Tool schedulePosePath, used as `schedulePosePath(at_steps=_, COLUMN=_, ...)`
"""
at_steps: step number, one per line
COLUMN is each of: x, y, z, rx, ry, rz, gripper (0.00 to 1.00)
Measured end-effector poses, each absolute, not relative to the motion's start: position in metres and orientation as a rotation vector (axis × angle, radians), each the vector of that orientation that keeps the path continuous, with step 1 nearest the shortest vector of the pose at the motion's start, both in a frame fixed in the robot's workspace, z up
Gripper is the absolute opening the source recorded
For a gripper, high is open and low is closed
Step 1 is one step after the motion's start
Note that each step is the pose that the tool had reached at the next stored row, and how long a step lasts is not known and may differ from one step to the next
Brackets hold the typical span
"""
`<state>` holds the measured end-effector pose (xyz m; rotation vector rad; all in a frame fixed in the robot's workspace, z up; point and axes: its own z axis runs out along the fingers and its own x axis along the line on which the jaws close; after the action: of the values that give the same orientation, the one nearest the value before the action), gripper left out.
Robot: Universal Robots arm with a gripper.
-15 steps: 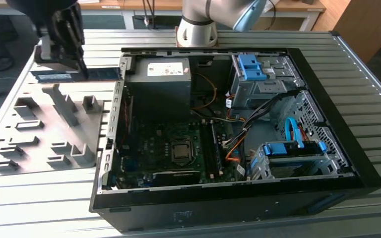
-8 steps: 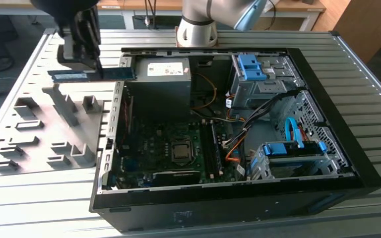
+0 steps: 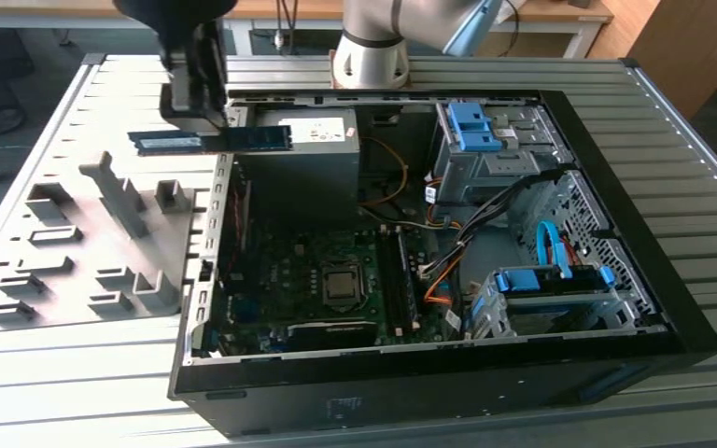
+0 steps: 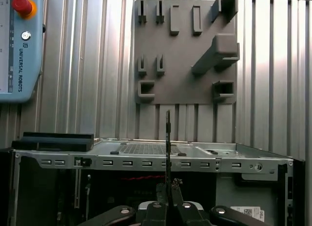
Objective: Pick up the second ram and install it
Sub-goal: 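Pick up the second ram and move it above second insertion slot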
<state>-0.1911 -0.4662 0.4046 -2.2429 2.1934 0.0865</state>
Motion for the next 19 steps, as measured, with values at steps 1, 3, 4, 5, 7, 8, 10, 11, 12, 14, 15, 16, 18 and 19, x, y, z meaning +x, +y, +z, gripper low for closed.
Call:
schedulePosePath(at_steps=1, x=-0.188, y=-0.466, z=0.405, rx=-2.243, ry=2.194, rz=0.087, gripper=0.14)
schedulePosePath(at_steps=3, x=-0.181, y=-0.466, z=0.405, rx=-2.243, ry=2.194, rz=0.087, gripper=0.14)
schedulePosePath(at_steps=4, x=-0.178, y=-0.466, z=0.405, rx=-2.243, ry=2.194, rz=0.087, gripper=0.14)
schedulePosePath(at_steps=5, x=-0.175, y=-0.466, z=0.405, rx=-2.243, ry=2.194, rz=0.087, gripper=0.14)
schedulePosePath(at_steps=7, x=-0.168, y=-0.466, z=0.405, rx=-2.243, ry=2.194, rz=0.087, gripper=0.14)
schedulePosePath(at_steps=8, x=-0.166, y=-0.466, z=0.405, rx=-2.243, ry=2.194, rz=0.087, gripper=0.14)
schedulePosePath(at_steps=10, x=-0.159, y=-0.466, z=0.405, rx=-2.243, ry=2.194, rz=0.088, gripper=0.14)
schedulePosePath(at_steps=11, x=-0.156, y=-0.466, z=0.405, rx=-2.243, ry=2.194, rz=0.088, gripper=0.14)
schedulePosePath(at_steps=12, x=-0.153, y=-0.466, z=0.405, rx=-2.244, ry=2.194, rz=0.088, gripper=0.14)
schedulePosePath(at_steps=14, x=-0.148, y=-0.466, z=0.405, rx=-2.243, ry=2.194, rz=0.088, gripper=0.14)
schedulePosePath(at_steps=15, x=-0.145, y=-0.466, z=0.405, rx=-2.243, ry=2.194, rz=0.088, gripper=0.14)
schedulePosePath(at_steps=16, x=-0.143, y=-0.466, z=0.405, rx=-2.243, ry=2.194, rz=0.088, gripper=0.14)
schedulePosePath(at_steps=18, x=-0.138, y=-0.466, z=0.405, rx=-2.244, ry=2.194, rz=0.088, gripper=0.14)
schedulePosePath(at_steps=19, x=-0.135, y=-0.466, z=0.405, rx=-2.244, ry=2.194, rz=0.088, gripper=0.14)
